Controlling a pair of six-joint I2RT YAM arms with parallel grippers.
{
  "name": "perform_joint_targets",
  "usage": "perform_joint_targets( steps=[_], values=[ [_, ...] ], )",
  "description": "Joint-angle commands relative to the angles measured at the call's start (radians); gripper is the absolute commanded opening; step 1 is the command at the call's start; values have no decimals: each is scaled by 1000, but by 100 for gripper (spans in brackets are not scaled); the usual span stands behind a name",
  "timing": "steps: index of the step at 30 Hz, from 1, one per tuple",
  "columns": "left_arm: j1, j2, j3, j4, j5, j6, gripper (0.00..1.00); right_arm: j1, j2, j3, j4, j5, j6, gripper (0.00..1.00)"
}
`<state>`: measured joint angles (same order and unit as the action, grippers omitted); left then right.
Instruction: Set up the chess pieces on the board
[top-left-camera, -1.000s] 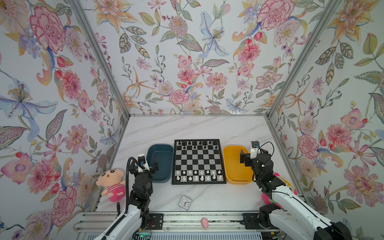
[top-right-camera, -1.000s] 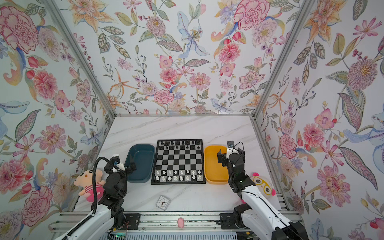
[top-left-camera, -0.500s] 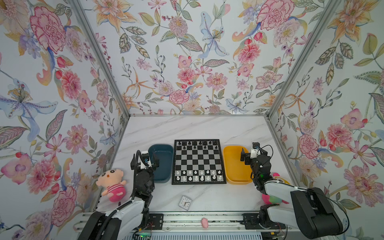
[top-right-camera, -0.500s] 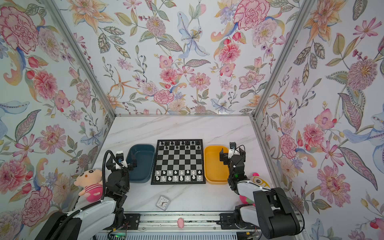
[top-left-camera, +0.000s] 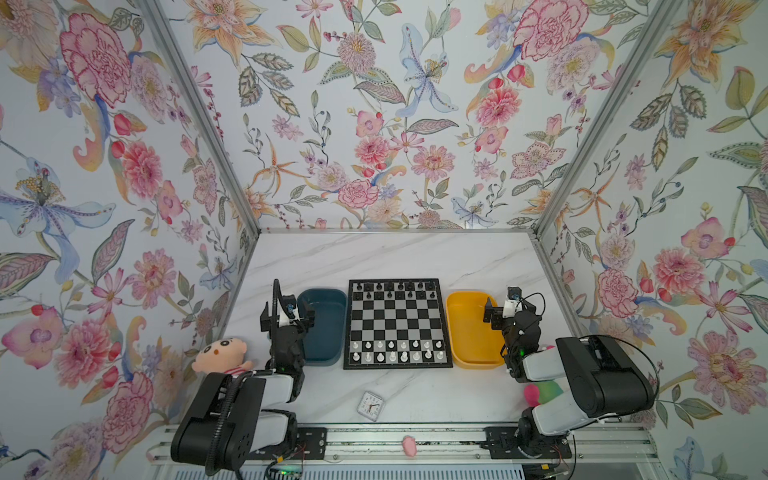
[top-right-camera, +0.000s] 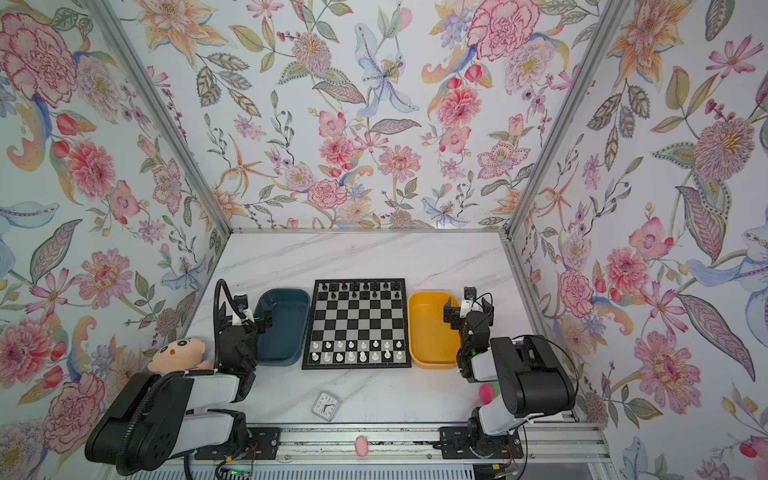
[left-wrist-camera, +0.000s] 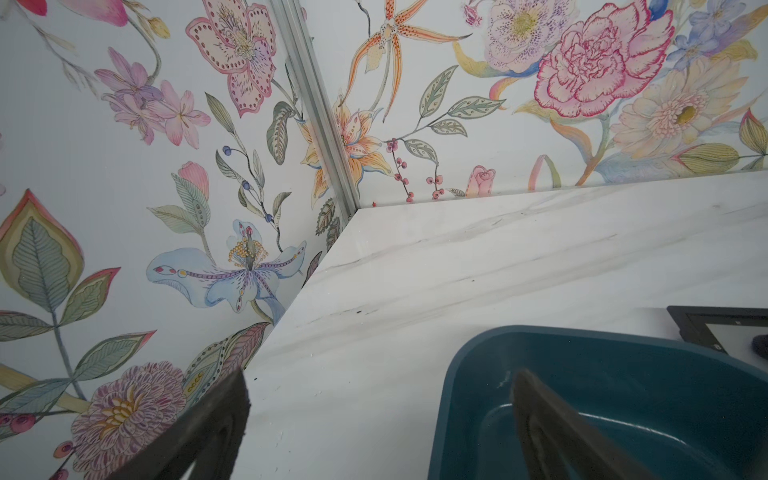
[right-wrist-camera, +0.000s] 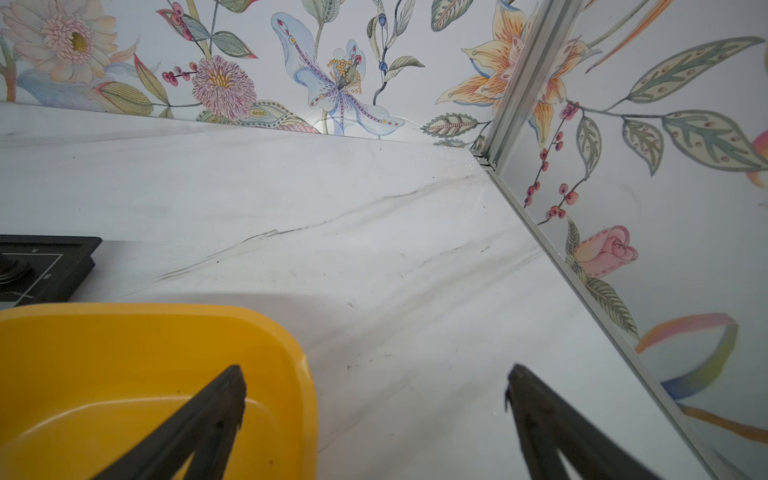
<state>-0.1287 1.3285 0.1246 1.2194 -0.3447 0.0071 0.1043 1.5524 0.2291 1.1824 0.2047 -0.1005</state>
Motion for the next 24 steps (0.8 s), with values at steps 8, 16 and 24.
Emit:
perform_joint_targets(
  steps=[8,16,24],
  values=[
    [58,218,29,256,90,-50,99,-16,1,12,38,-34,22,99],
    [60,250,52,204,95,-42,99,-49,-5,57,-60,-81,54,99],
    [56,248,81,193,92,-37,99,-75,-6,67,-86,-125,71,99]
  ],
)
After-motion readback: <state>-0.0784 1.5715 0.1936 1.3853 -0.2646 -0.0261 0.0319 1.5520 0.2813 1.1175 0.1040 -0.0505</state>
